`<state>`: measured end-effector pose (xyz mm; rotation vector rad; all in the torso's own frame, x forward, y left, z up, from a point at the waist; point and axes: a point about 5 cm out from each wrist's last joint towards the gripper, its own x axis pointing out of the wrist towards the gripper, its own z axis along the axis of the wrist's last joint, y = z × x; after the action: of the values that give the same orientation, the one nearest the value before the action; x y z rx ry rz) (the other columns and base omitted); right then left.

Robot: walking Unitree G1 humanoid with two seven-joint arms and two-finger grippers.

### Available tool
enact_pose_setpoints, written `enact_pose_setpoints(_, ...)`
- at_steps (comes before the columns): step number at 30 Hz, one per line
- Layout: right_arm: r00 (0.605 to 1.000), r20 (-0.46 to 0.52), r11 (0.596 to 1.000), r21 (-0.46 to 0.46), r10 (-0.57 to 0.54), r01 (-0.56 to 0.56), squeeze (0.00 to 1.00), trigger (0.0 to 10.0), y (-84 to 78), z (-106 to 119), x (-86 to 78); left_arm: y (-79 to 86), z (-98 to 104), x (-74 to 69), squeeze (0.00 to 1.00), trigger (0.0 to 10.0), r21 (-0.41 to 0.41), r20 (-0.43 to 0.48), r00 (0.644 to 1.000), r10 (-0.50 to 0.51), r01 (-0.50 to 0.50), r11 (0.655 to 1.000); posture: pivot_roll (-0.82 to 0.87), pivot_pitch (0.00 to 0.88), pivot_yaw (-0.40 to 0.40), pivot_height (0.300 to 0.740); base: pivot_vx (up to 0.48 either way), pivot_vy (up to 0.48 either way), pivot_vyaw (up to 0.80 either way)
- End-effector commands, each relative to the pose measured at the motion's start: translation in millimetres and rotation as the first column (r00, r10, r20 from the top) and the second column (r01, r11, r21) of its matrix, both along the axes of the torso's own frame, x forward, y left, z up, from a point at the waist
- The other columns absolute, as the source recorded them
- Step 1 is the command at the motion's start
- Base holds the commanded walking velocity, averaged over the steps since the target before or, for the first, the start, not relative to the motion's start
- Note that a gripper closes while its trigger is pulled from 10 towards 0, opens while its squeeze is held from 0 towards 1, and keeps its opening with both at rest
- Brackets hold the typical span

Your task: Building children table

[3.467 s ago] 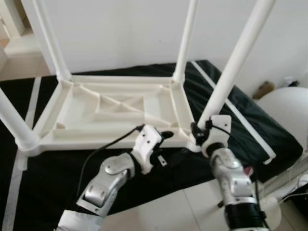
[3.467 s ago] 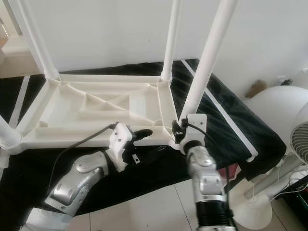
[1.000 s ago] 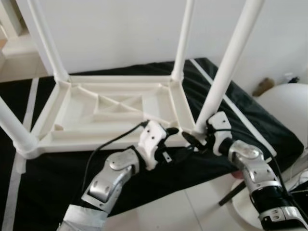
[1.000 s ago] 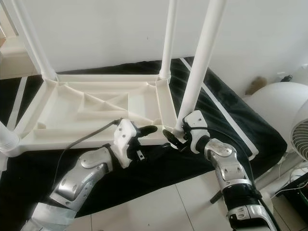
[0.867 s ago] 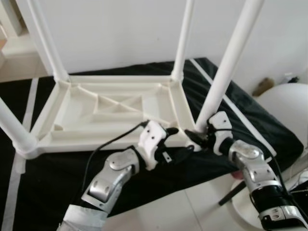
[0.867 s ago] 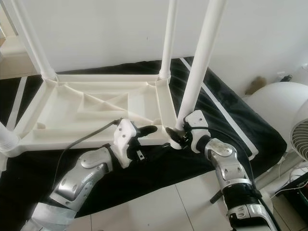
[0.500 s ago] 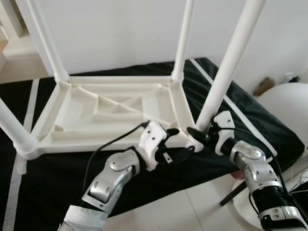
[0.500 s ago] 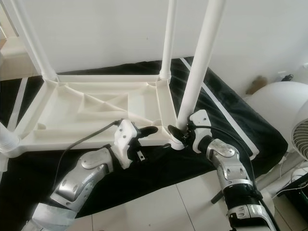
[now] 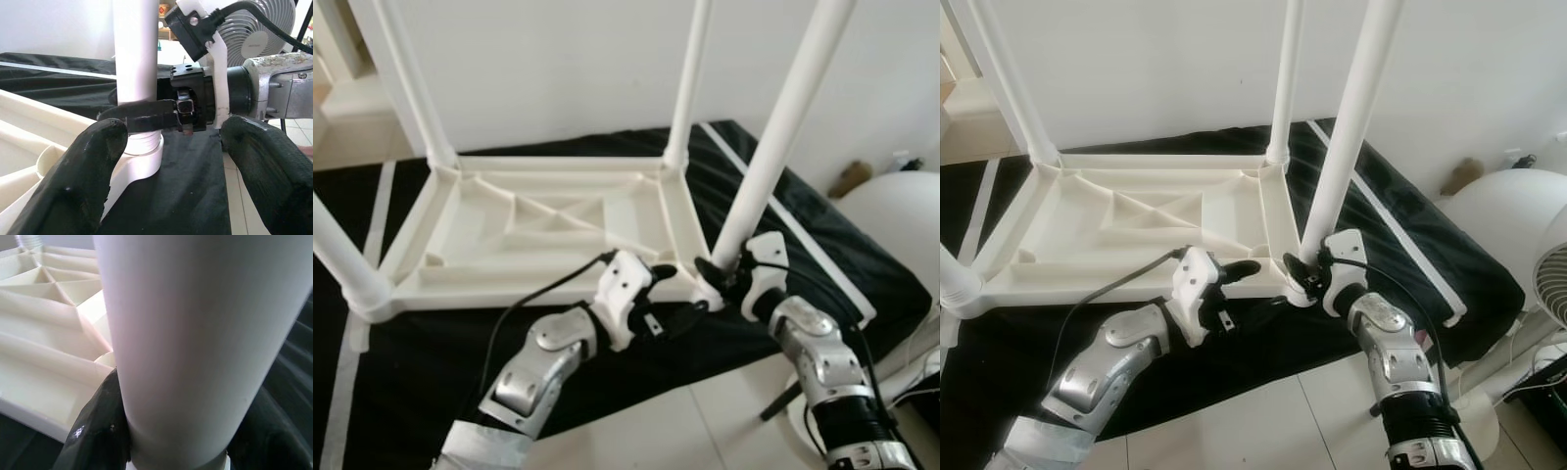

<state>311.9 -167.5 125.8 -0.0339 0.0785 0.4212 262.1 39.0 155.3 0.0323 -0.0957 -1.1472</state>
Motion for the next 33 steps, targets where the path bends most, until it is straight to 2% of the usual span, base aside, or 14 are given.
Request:
enact_pose_setpoints(1,0.993,-0.112,0.999,0.016,-0.037,0.039,0.0,10.0,1.8,-20.4,-7.8,-0.8,-1.3,-3.9,0.0,10.0,0.011,0.0,0.998,-0.063,0.063,0.998,-0.07,0.003,-0.012,0.74,0.0,0.0,0.0)
enact_pose_setpoints(5,0.978,-0.144,0.984,0.077,-0.149,0.161,0.0,10.0,15.3,-19.9,-10.8,-1.3,-1.3,-4.4,0.0,10.0,0.011,-0.001,0.998,-0.067,0.067,0.998,-0.07,0.002,-0.015,0.74,0.0,0.0,0.0)
enact_pose_setpoints(9,0.965,-0.149,0.966,0.109,-0.215,0.232,0.0,10.0,22.4,-17.8,-11.0,-1.9,-1.3,-4.7,0.0,10.0,0.009,-0.001,0.998,-0.068,0.068,0.998,-0.07,0.002,-0.016,0.74,0.0,0.0,0.0)
enact_pose_setpoints(10,0.951,-0.158,0.949,0.132,-0.264,0.285,0.0,10.0,27.0,-17.0,-12.0,-2.2,-1.2,-4.7,0.0,10.0,0.009,-0.001,0.998,-0.068,0.068,0.998,-0.07,0.001,-0.018,0.74,0.0,0.0,0.0)
enact_pose_setpoints(11,0.951,-0.158,0.949,0.132,-0.264,0.285,0.0,10.0,27.0,-17.0,-12.0,-2.2,-1.2,-4.7,0.0,10.0,0.009,-0.001,0.998,-0.068,0.068,0.998,-0.07,0.001,-0.018,0.74,0.0,0.0,0.0)
enact_pose_setpoints(12,0.935,-0.164,0.929,0.151,-0.314,0.339,0.0,10.0,33.8,-16.6,-16.3,-2.3,-1.1,-4.7,0.0,10.0,0.008,-0.001,0.998,-0.067,0.067,0.998,-0.07,0.0,-0.018,0.74,0.0,0.0,0.0)
enact_pose_setpoints(13,0.935,-0.164,0.929,0.151,-0.314,0.339,0.0,10.0,33.8,-16.6,-16.3,-2.3,-1.1,-4.7,0.0,10.0,0.008,-0.001,0.998,-0.067,0.067,0.998,-0.07,0.0,-0.018,0.74,0.0,0.0,0.0)
enact_pose_setpoints(15,0.908,-0.172,0.899,0.158,-0.382,0.409,0.0,10.0,42.2,-16.9,-23.7,-2.3,-1.3,-4.8,0.0,10.0,0.008,-0.002,0.998,-0.067,0.067,0.998,-0.07,0.001,-0.02,0.74,0.0,0.0,0.0)
enact_pose_setpoints(21,0.886,-0.204,0.875,0.178,-0.415,0.451,0.0,10.0,48.1,-16.8,-27.3,-2.0,-1.0,-4.4,0.0,10.0,0.008,0.0,0.998,-0.065,0.065,0.998,-0.07,0.001,-0.018,0.74,0.0,0.0,0.0)
enact_pose_setpoints(28,0.889,-0.198,0.877,0.175,-0.414,0.448,0.0,10.0,46.2,-13.0,-28.1,-2.9,-1.2,-5.6,0.0,10.0,0.008,-0.002,0.997,-0.072,0.072,0.997,-0.08,0.003,-0.017,0.74,0.0,0.0,0.0)
enact_pose_setpoints(29,0.891,-0.192,0.879,0.178,-0.411,0.443,0.84,10.0,45.9,-11.9,-28.2,-2.9,-1.1,-5.6,0.0,10.0,0.008,-0.002,0.997,-0.073,0.073,0.997,-0.08,0.003,-0.017,0.74,0.0,0.0,0.0)
enact_pose_setpoints(31,0.893,-0.187,0.879,0.178,-0.41,0.441,0.84,10.0,46.0,-10.7,-28.6,-3.0,-1.0,-5.4,0.0,10.0,0.008,-0.002,0.997,-0.073,0.073,0.997,-0.08,0.001,-0.017,0.74,0.0,0.0,0.0)
enact_pose_setpoints(32,0.904,-0.166,0.888,0.186,-0.393,0.42,1.0,10.0,45.6,-7.6,-28.9,-3.1,-1.0,-5.3,0.0,10.0,0.008,-0.002,0.997,-0.073,0.073,0.997,-0.08,0.004,-0.017,0.74,0.0,0.0,0.0)
enact_pose_setpoints(33,0.912,-0.151,0.894,0.19,-0.381,0.405,1.0,10.0,45.3,-5.3,-29.2,-3.1,-0.9,-5.3,0.0,10.0,0.008,-0.002,0.997,-0.073,0.073,0.997,-0.08,0.004,-0.017,0.74,0.0,0.0,0.0)
